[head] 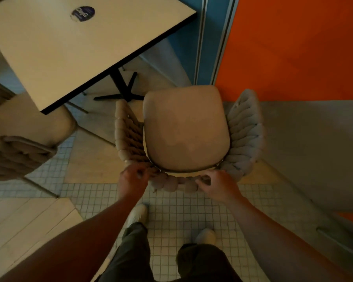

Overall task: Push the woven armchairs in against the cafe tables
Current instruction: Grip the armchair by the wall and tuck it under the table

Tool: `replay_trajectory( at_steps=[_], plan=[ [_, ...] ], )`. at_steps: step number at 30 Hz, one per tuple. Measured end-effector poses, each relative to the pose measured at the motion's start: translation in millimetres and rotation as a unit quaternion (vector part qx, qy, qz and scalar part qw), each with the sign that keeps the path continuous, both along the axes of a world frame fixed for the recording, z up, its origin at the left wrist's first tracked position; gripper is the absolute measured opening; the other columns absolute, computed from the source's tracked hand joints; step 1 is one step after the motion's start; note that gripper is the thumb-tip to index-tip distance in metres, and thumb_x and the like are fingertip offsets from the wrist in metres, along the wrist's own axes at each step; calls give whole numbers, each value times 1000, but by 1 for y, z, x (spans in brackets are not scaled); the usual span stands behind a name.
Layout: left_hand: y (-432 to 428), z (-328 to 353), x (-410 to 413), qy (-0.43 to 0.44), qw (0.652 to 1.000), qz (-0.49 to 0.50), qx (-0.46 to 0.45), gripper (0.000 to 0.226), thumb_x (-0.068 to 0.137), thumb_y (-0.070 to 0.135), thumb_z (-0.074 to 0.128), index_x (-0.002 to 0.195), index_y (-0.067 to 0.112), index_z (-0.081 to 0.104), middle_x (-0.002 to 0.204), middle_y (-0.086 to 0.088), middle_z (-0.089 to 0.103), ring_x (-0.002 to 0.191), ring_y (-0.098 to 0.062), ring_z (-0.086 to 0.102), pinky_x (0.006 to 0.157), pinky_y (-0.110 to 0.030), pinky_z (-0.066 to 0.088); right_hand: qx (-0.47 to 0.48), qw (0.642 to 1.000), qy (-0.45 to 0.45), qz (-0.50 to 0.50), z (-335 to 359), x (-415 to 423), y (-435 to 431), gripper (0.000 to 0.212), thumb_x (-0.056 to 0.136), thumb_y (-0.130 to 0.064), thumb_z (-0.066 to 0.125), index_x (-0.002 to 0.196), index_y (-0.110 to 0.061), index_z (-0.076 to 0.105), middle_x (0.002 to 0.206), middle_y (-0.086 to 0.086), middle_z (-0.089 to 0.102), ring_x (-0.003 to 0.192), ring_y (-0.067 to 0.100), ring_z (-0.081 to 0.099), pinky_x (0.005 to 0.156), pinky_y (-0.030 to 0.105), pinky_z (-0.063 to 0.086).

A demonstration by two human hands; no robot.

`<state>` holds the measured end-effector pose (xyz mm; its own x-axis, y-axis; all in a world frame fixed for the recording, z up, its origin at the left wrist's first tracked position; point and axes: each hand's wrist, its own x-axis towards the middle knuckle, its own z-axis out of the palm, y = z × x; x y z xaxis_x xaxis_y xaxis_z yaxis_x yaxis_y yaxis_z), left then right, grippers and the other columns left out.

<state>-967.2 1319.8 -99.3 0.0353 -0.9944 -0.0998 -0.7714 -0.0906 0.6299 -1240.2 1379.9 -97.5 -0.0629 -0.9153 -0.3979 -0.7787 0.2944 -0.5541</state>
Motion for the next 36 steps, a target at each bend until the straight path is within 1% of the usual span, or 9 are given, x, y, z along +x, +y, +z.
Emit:
replay_trajectory(
  at_steps=[2,5,8,11,14,21,27,32,36],
  plan=[
    [16,7,-9,13,996,90,10,8,83,21,76,88,17,73,87,2,67,80,-17,64,68,-27,48,-42,993,-41,-107,10,3,8,27,88,-41,65,80,-17,72,73,-3,71,71,13,66,64,34,56],
    [18,0,-19,54,959,239,139,29,80,28,79,102,14,66,98,-3,69,90,-20,64,77,-32,52,-30,960,-54,-273,17,5,17,38,90,-36,67,60,-15,58,57,-6,57,54,9,55,50,20,40],
    [16,-1,-31,202,883,345,247,45,80,25,81,114,8,58,103,-14,66,87,-28,68,77,-45,62,74,907,-82,-406,10,1,24,49,84,-54,67,76,-6,66,67,5,67,63,21,67,52,23,48],
    [15,-2,-41,306,826,371,294,37,85,18,77,113,5,58,94,-14,65,89,-33,70,65,-39,61,178,806,-224,-518,0,2,29,50,80,-46,78,103,-4,63,84,15,71,71,25,73,51,32,60],
    [11,-8,-42,323,804,387,317,43,84,17,78,115,9,50,100,-13,61,92,-33,70,60,-38,61,211,756,-312,-535,-6,6,23,56,81,-40,80,118,-4,58,98,20,69,80,31,72,59,43,63],
    [-6,-17,-34,339,785,363,371,47,85,21,78,123,10,53,114,-11,59,98,-39,69,74,-53,62,193,678,-384,-596,-6,22,-5,28,90,-22,73,110,-8,59,121,17,62,110,36,63,81,53,58],
    [-27,-20,-18,373,755,342,417,44,89,35,72,126,16,58,124,-14,60,94,-40,68,65,-56,61,155,613,-396,-666,-16,36,-10,31,85,-17,77,109,-10,58,123,20,59,113,40,59,81,59,58],
    [-31,-24,-16,389,740,331,437,40,91,37,70,124,17,59,123,-16,63,94,-39,69,63,-54,60,168,588,-426,-666,-17,39,-13,28,89,-16,73,105,-11,51,114,15,54,119,40,55,91,59,54],
    [-32,-24,-20,372,756,322,432,28,95,30,59,115,12,65,117,-18,67,94,-39,70,58,-50,60,169,603,-399,-670,-15,35,-14,30,88,-12,73,111,-11,53,131,21,55,120,42,55,80,57,56]
  ],
)
